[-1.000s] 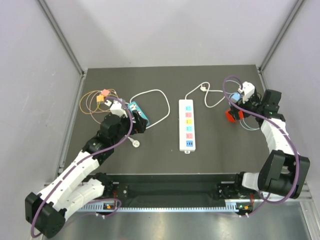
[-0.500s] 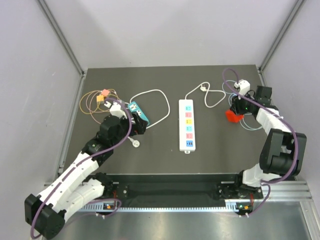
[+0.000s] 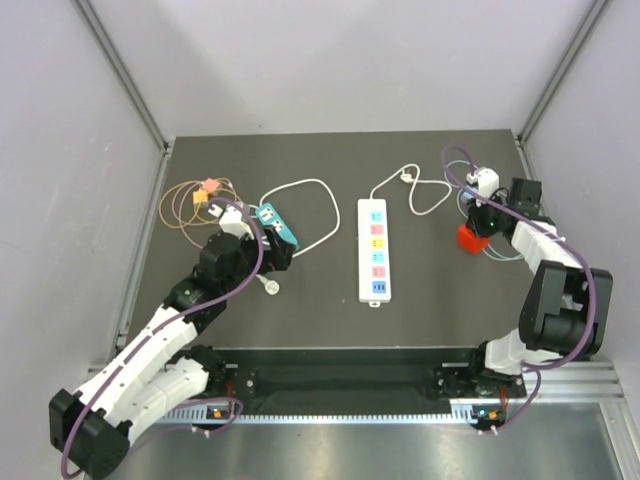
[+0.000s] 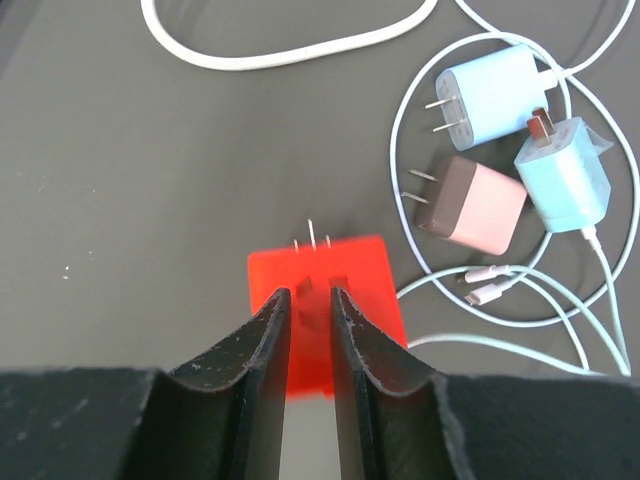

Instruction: Pull the plug off the socket

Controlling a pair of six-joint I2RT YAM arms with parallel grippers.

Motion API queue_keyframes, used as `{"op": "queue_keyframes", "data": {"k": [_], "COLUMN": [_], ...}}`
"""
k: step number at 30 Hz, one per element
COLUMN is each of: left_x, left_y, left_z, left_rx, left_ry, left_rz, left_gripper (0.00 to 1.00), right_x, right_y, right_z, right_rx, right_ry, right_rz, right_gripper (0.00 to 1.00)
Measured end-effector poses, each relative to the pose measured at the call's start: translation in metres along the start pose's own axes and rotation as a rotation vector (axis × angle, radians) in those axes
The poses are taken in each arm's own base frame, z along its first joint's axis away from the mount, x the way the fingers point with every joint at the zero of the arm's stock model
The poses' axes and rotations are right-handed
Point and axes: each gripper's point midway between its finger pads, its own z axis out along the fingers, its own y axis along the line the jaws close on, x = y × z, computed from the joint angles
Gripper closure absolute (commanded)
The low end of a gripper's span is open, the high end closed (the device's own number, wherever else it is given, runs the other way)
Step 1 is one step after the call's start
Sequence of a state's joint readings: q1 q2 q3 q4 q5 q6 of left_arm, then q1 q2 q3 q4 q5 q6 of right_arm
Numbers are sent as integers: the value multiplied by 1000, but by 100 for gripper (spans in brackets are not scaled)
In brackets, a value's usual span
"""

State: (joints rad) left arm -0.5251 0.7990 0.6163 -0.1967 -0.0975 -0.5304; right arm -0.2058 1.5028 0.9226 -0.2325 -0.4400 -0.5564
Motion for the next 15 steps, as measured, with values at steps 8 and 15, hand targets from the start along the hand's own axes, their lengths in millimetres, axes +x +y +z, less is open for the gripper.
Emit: {"op": "queue_keyframes", "data": {"k": [8,15], "left_x": [-2,-1], "left_y": [-1,0], "left_z": [-5,-5], "left_rx": [8,6], "left_ry": [-14,-12], "left_rz": [-2,-3], "left_gripper": [1,1], "right_x": [7,-6], "right_y": [7,11], "right_z": [-6,-20], "right_rx": [-6,-4], "right_ry": [14,-22], "right_rz": [5,-8], "right_gripper": [78,76]}}
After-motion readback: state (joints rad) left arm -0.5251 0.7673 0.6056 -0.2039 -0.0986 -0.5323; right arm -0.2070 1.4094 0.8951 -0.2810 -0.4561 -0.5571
